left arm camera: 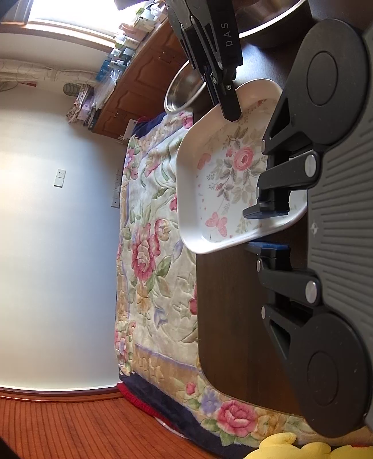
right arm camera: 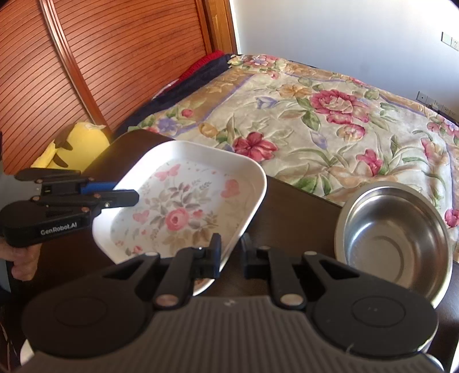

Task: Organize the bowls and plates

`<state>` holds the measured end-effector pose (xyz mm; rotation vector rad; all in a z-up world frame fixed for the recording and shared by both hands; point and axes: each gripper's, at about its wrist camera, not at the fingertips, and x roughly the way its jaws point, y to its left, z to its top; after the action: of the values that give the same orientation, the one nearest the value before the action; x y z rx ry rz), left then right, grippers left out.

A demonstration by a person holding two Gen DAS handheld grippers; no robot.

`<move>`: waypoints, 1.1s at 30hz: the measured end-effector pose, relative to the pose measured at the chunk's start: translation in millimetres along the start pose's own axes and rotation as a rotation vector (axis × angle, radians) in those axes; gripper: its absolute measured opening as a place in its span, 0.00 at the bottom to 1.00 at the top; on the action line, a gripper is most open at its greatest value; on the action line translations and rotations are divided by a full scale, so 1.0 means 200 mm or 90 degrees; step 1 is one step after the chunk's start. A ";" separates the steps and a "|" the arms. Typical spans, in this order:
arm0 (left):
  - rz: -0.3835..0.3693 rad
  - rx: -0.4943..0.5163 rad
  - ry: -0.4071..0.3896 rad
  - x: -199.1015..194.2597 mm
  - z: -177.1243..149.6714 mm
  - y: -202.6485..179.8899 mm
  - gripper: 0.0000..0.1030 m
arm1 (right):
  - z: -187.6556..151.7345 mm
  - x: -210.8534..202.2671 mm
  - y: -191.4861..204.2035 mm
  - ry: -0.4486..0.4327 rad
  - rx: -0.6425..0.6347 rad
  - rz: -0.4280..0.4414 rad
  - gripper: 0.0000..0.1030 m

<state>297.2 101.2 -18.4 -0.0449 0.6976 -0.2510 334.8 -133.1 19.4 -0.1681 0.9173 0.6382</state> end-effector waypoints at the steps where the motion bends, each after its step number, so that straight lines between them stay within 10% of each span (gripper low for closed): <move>1: 0.000 0.003 -0.002 -0.02 0.00 -0.01 0.16 | 0.00 -0.01 0.00 -0.002 -0.002 -0.001 0.15; 33: 0.006 0.049 -0.016 -0.49 -0.27 -0.31 0.16 | -0.34 -0.38 0.22 -0.022 -0.034 -0.031 0.15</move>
<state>177.0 66.7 10.7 0.0284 0.6630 -0.2679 229.6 -157.9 43.0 -0.2262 0.8610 0.6200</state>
